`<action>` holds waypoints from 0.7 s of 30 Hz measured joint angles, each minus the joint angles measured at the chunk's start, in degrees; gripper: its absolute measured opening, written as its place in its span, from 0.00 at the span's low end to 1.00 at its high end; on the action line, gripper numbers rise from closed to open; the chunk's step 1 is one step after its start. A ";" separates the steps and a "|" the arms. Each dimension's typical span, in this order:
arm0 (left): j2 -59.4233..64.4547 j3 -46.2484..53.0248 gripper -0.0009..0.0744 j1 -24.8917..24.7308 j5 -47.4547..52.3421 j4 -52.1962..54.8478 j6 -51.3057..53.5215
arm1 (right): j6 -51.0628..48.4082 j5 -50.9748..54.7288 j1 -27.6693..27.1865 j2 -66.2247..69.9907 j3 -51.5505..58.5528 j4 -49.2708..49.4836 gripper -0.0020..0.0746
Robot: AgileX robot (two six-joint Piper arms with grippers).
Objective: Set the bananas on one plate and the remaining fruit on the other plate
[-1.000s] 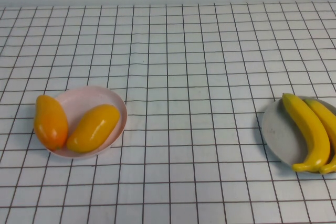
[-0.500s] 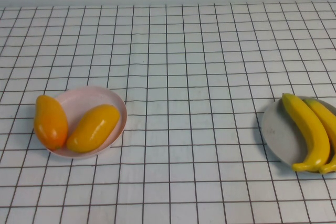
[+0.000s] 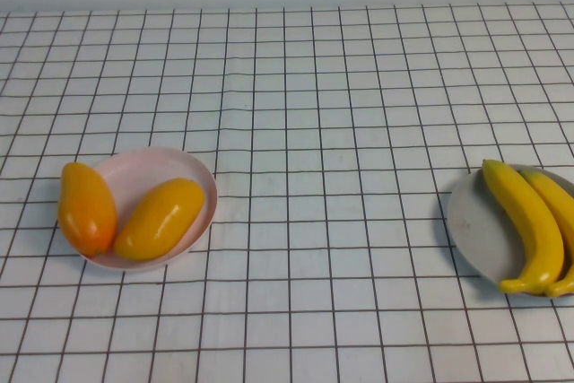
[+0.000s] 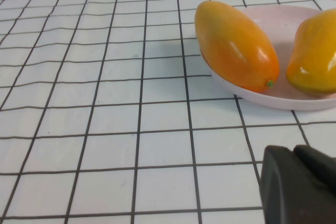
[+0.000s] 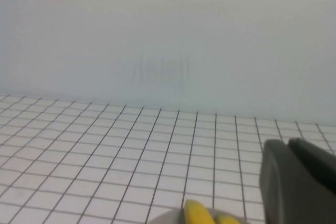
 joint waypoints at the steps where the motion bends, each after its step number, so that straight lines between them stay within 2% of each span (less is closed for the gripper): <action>1: 0.00 0.00 0.01 0.00 0.00 0.00 0.00 | 0.28 -0.98 0.00 0.10 1.79 -0.04 0.01; 7: 0.00 0.00 0.01 0.00 0.00 0.00 0.00 | 0.76 -3.46 0.00 0.10 8.11 0.22 0.01; 11: 0.00 0.00 0.01 0.00 0.00 0.00 0.00 | 0.80 -3.72 -1.14 0.10 11.52 3.87 0.01; 17: 0.00 0.00 0.01 0.00 0.00 0.00 0.00 | -6.92 -5.35 -7.79 -3.00 16.26 13.99 0.01; 21: 0.00 0.00 0.01 0.00 0.00 0.00 0.00 | -10.07 -9.40 -12.81 -6.71 19.62 16.43 0.01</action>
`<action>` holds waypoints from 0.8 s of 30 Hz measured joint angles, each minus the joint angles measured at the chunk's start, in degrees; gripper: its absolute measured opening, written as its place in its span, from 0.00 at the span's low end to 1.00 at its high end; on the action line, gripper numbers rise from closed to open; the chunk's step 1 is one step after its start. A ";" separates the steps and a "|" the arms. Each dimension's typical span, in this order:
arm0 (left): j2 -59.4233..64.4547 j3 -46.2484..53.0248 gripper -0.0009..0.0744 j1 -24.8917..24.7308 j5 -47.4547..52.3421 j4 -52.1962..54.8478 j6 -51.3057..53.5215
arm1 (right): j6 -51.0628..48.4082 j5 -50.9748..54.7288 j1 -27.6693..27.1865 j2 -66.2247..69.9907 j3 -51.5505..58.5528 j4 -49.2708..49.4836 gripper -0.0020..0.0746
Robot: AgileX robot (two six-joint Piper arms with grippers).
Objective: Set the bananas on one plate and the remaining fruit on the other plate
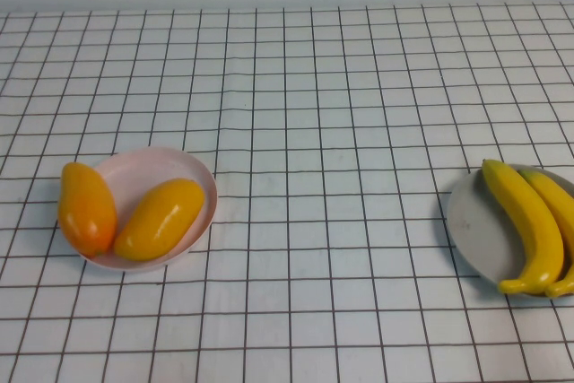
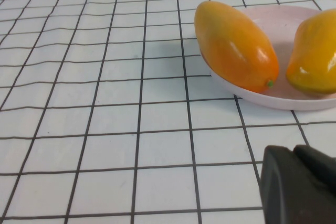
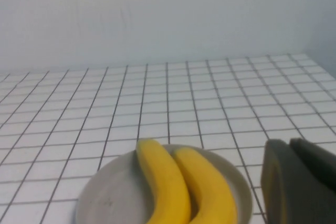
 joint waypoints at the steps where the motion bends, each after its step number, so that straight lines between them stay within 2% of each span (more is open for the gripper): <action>1: 0.00 0.00 0.01 0.00 0.00 0.00 0.00 | -0.15 0.01 -0.53 -0.80 0.16 0.24 0.01; 10: 0.00 0.00 0.01 0.00 0.00 0.00 0.00 | 1.74 13.78 -0.97 -1.44 0.25 0.84 0.01; 24: 0.00 0.00 0.01 0.00 0.00 0.00 0.00 | 0.76 15.01 -0.97 -1.44 0.38 1.89 0.01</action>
